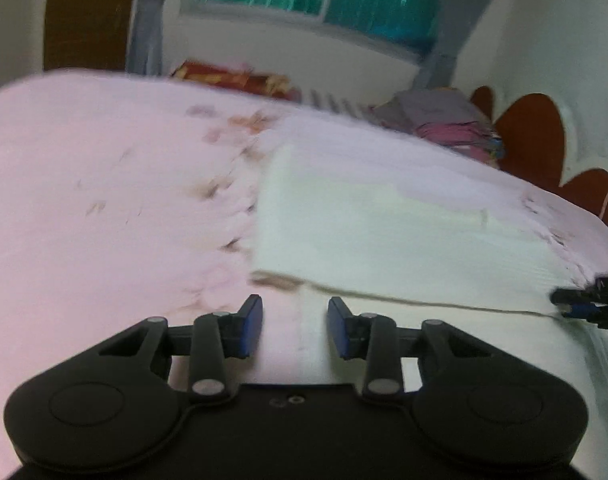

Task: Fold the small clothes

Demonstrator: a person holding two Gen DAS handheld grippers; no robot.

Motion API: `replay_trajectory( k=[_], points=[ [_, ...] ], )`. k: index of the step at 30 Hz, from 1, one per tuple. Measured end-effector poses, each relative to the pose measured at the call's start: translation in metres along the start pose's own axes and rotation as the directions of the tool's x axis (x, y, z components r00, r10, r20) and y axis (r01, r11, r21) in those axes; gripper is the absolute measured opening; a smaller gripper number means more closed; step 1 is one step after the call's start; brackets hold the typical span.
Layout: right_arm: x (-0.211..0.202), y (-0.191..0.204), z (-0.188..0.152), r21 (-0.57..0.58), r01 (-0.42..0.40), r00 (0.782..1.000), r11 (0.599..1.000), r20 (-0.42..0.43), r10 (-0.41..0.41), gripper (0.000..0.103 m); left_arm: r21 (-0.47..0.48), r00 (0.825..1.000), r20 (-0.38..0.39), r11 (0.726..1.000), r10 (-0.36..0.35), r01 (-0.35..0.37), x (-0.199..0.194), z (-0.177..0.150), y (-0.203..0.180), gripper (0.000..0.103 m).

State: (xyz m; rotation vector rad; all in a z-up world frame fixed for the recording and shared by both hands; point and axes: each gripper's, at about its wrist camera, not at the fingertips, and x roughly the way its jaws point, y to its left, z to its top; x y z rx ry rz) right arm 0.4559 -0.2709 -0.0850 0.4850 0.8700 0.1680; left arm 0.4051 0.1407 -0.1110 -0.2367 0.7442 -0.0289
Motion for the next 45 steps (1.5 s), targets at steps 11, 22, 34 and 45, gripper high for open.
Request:
replay_trajectory(
  k=[11, 22, 34, 45],
  points=[
    [-0.013, 0.027, 0.009, -0.147, 0.057, 0.992, 0.987, 0.118, -0.039, 0.004, 0.004, 0.999, -0.030, 1.000, -0.016, 0.016, 0.028, 0.017, 0.014, 0.028],
    [-0.017, -0.007, -0.005, -0.128, 0.161, 0.983, 0.979, 0.108, -0.147, 0.004, 0.030, 0.999, -0.039, 0.999, -0.014, 0.015, 0.027, 0.017, 0.013, 0.028],
    [-0.016, -0.008, -0.003, -0.134, 0.193, 0.980, 0.972, 0.080, -0.184, 0.009, 0.082, 0.998, 0.023, 0.995, -0.061, 0.059, -0.001, 0.031, 0.012, 0.036],
    [0.021, 0.039, -0.007, -0.274, 0.088, 0.995, 0.958, 0.070, -0.072, 0.032, 0.184, 0.989, -0.045, 0.972, -0.138, 0.144, 0.064, 0.035, -0.056, 0.047]
  ],
)
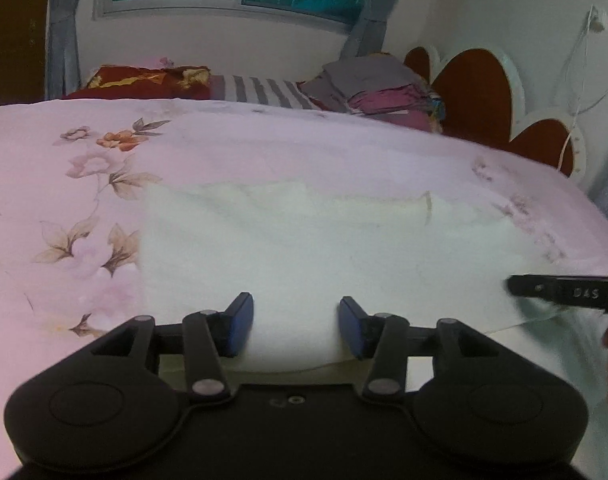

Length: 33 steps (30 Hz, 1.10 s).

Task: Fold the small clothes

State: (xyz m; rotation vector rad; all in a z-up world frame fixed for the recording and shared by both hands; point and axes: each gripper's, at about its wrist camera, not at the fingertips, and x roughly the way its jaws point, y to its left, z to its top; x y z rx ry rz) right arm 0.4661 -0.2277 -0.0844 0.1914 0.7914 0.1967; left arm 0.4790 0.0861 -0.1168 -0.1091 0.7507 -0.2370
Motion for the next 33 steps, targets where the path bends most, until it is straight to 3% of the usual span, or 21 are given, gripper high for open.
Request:
replay_trajectory(
  k=[1, 3, 5, 8, 12, 13, 15, 17, 19, 23, 27, 30, 33],
  points=[
    [0.003, -0.001, -0.003, -0.021, 0.027, 1.000, 0.999, -0.004, -0.027, 0.032, -0.011, 1.000, 0.001, 1.000, -0.010, 0.010, -0.002, -0.001, 0.005, 0.046],
    [-0.002, -0.023, -0.004, 0.049, 0.100, 0.995, 0.994, 0.011, -0.101, 0.031, -0.047, 0.999, -0.002, 0.998, -0.041, 0.041, -0.008, 0.001, 0.015, 0.046],
    [-0.005, -0.041, 0.000, 0.103, 0.091, 0.995, 0.991, 0.017, -0.093, 0.031, -0.095, 0.998, -0.009, 0.993, -0.069, 0.068, -0.001, 0.012, 0.026, 0.047],
    [0.006, -0.042, 0.015, 0.061, 0.056, 0.998, 0.997, 0.013, -0.057, 0.031, -0.169, 0.995, 0.003, 0.981, -0.101, 0.100, 0.016, 0.038, 0.039, 0.047],
    [0.030, -0.047, 0.036, 0.012, 0.069, 0.998, 0.998, 0.001, -0.069, 0.031, -0.161, 1.000, -0.019, 0.987, -0.016, 0.013, 0.051, 0.064, 0.066, 0.048],
    [0.038, -0.052, 0.039, 0.002, 0.107, 0.994, 0.994, -0.019, -0.107, 0.031, -0.175, 0.999, -0.030, 0.984, 0.011, -0.016, 0.058, 0.065, 0.079, 0.040],
    [0.045, -0.067, 0.041, 0.024, 0.132, 0.991, 0.991, -0.029, -0.131, 0.031, -0.199, 1.000, -0.015, 0.980, -0.004, 0.001, 0.054, 0.067, 0.093, 0.039],
    [0.044, -0.072, 0.044, 0.016, 0.178, 0.983, 0.984, -0.051, -0.177, 0.032, -0.186, 1.000, -0.002, 0.982, 0.025, -0.025, 0.041, 0.068, 0.087, 0.048],
    [0.033, -0.068, 0.046, 0.031, 0.178, 0.984, 0.984, -0.011, -0.177, 0.031, -0.164, 0.999, 0.048, 0.986, -0.013, 0.020, 0.028, 0.067, 0.068, 0.051],
    [0.030, -0.017, 0.047, 0.020, 0.003, 1.000, 1.000, 0.030, -0.004, 0.031, -0.059, 0.997, 0.044, 0.996, -0.067, 0.069, 0.032, 0.056, 0.002, 0.052],
    [0.047, 0.046, 0.034, -0.098, -0.137, 0.991, 0.986, -0.024, 0.135, 0.031, 0.037, 0.999, 0.025, 0.999, -0.027, 0.026, 0.034, 0.031, -0.028, 0.052],
    [0.054, 0.051, 0.019, -0.162, -0.127, 0.991, 0.979, -0.053, 0.120, 0.031, 0.062, 0.998, 0.034, 0.996, 0.059, -0.061, 0.025, 0.015, -0.007, 0.051],
    [0.041, 0.011, 0.019, -0.105, 0.007, 1.000, 0.994, 0.002, -0.007, 0.031, 0.050, 0.992, 0.037, 0.991, 0.124, -0.125, 0.009, 0.006, 0.026, 0.053]
  ],
)
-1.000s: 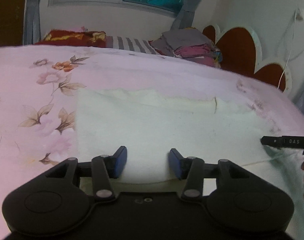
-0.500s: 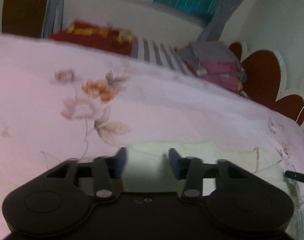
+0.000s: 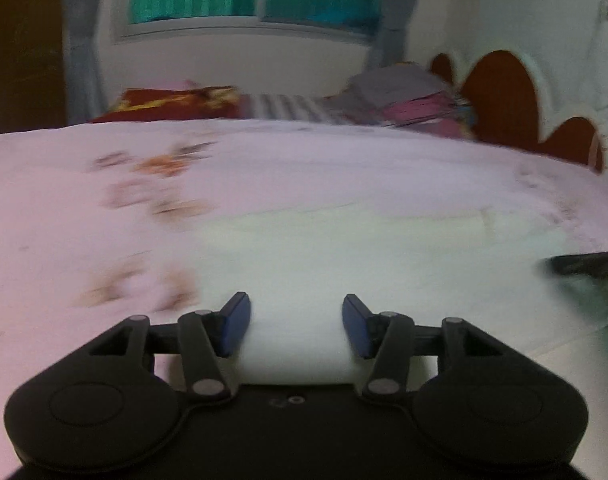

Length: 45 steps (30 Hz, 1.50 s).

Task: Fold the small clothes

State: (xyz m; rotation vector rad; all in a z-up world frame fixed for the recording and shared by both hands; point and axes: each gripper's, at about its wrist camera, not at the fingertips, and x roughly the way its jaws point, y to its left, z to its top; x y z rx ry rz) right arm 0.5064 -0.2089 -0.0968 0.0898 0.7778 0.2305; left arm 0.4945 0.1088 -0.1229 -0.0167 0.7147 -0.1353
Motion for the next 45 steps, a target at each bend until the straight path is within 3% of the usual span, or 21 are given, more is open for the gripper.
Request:
replay_trajectory(
  k=[2, 4, 6, 9, 12, 15, 19, 23, 25, 29, 31, 36, 38, 45],
  points=[
    [-0.008, -0.034, -0.004, 0.061, 0.109, 0.994, 0.992, 0.000, -0.110, 0.031, -0.006, 1.000, -0.005, 1.000, -0.014, 0.014, -0.006, 0.000, 0.012, 0.053],
    [-0.017, -0.052, -0.005, 0.103, 0.119, 0.993, 0.987, -0.017, -0.118, 0.031, -0.014, 1.000, 0.008, 1.000, 0.004, -0.004, -0.017, 0.005, 0.009, 0.050],
    [-0.033, -0.046, -0.005, 0.099, 0.106, 0.994, 0.990, 0.021, -0.108, 0.031, -0.019, 0.998, 0.053, 1.000, -0.013, 0.014, -0.030, 0.008, -0.004, 0.052],
    [-0.046, -0.011, -0.008, 0.064, 0.030, 0.998, 0.997, 0.055, -0.034, 0.031, 0.017, 0.994, 0.079, 0.997, -0.071, 0.070, -0.038, 0.009, -0.041, 0.054],
    [-0.040, 0.035, -0.017, 0.013, -0.064, 0.998, 0.998, 0.026, 0.064, 0.031, 0.041, 0.993, 0.047, 0.993, -0.112, 0.110, -0.031, 0.003, -0.070, 0.055],
    [-0.032, 0.060, -0.031, -0.020, -0.114, 0.993, 0.993, -0.010, 0.114, 0.032, 0.047, 0.995, 0.010, 0.994, -0.101, 0.100, -0.021, -0.004, -0.070, 0.055],
    [-0.038, 0.040, -0.038, -0.011, -0.060, 0.998, 0.998, -0.002, 0.060, 0.031, -0.005, 0.998, 0.002, 0.998, -0.067, 0.067, -0.024, -0.013, -0.025, 0.054],
    [-0.050, -0.028, -0.042, 0.117, 0.121, 0.993, 0.986, -0.008, -0.121, 0.031, -0.023, 0.999, -0.010, 0.999, -0.050, 0.050, -0.026, -0.014, -0.001, 0.054],
    [-0.057, -0.044, -0.042, 0.170, 0.087, 0.996, 0.981, -0.004, -0.088, 0.029, -0.026, 0.999, -0.011, 0.998, -0.053, 0.053, -0.028, -0.013, -0.001, 0.054],
    [-0.065, -0.033, -0.036, 0.156, 0.110, 0.993, 0.982, 0.030, -0.116, 0.030, -0.007, 0.997, 0.008, 0.997, -0.072, 0.072, -0.031, -0.009, -0.010, 0.054],
    [-0.054, -0.034, -0.039, 0.169, 0.134, 0.991, 0.976, -0.015, -0.134, 0.029, 0.015, 0.998, -0.024, 0.998, -0.062, 0.062, -0.026, -0.012, -0.012, 0.054],
    [-0.062, -0.025, -0.037, 0.131, 0.150, 0.988, 0.980, 0.008, -0.152, 0.030, 0.023, 0.997, -0.031, 0.997, -0.071, 0.072, -0.027, -0.014, -0.007, 0.054],
    [-0.051, -0.025, -0.042, 0.124, 0.168, 0.986, 0.978, -0.039, -0.164, 0.029, 0.038, 0.997, -0.032, 0.997, -0.071, 0.072, -0.026, -0.016, -0.007, 0.055],
    [-0.053, -0.015, -0.043, 0.092, 0.195, 0.980, 0.977, -0.049, -0.191, 0.030, 0.054, 0.998, -0.035, 0.997, -0.058, 0.059, -0.029, -0.018, -0.010, 0.058]
  ],
)
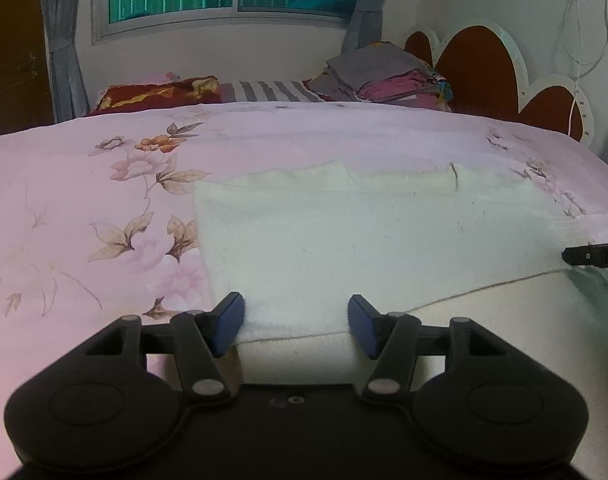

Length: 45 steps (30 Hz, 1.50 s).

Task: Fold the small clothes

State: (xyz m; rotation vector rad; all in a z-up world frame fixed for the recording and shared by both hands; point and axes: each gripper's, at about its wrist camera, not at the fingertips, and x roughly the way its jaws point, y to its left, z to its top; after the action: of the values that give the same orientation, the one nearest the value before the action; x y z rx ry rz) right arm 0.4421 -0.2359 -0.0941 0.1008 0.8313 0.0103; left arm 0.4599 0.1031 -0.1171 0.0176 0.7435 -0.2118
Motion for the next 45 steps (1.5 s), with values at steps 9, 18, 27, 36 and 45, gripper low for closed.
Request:
replay_trajectory(
  k=[9, 18, 27, 36, 45],
  points=[
    [-0.028, -0.017, -0.004, 0.075, -0.020, 0.999, 0.997, 0.043, 0.017, 0.073, -0.020, 0.997, -0.038, 0.997, 0.069, -0.070, -0.024, -0.018, -0.002, 0.094],
    [-0.089, -0.070, -0.054, 0.131, -0.135, 0.991, 0.982, 0.007, 0.135, 0.048, -0.079, 0.996, -0.051, 0.994, 0.074, -0.078, -0.091, -0.069, 0.002, 0.074],
    [-0.158, -0.115, -0.138, 0.208, -0.243, 0.966, 0.947, -0.033, 0.255, 0.048, -0.153, 0.996, -0.085, 0.988, 0.005, -0.018, -0.160, -0.127, -0.016, 0.060],
    [-0.202, -0.130, -0.207, 0.307, -0.414, 0.899, 0.857, -0.009, 0.438, 0.040, -0.227, 0.992, -0.108, 0.973, -0.059, 0.033, -0.215, -0.179, -0.017, 0.058],
    [-0.232, -0.124, -0.243, 0.349, -0.499, 0.842, 0.793, -0.020, 0.539, 0.036, -0.453, 0.964, -0.042, 0.865, -0.263, 0.216, -0.241, -0.219, 0.002, 0.049]
  ],
)
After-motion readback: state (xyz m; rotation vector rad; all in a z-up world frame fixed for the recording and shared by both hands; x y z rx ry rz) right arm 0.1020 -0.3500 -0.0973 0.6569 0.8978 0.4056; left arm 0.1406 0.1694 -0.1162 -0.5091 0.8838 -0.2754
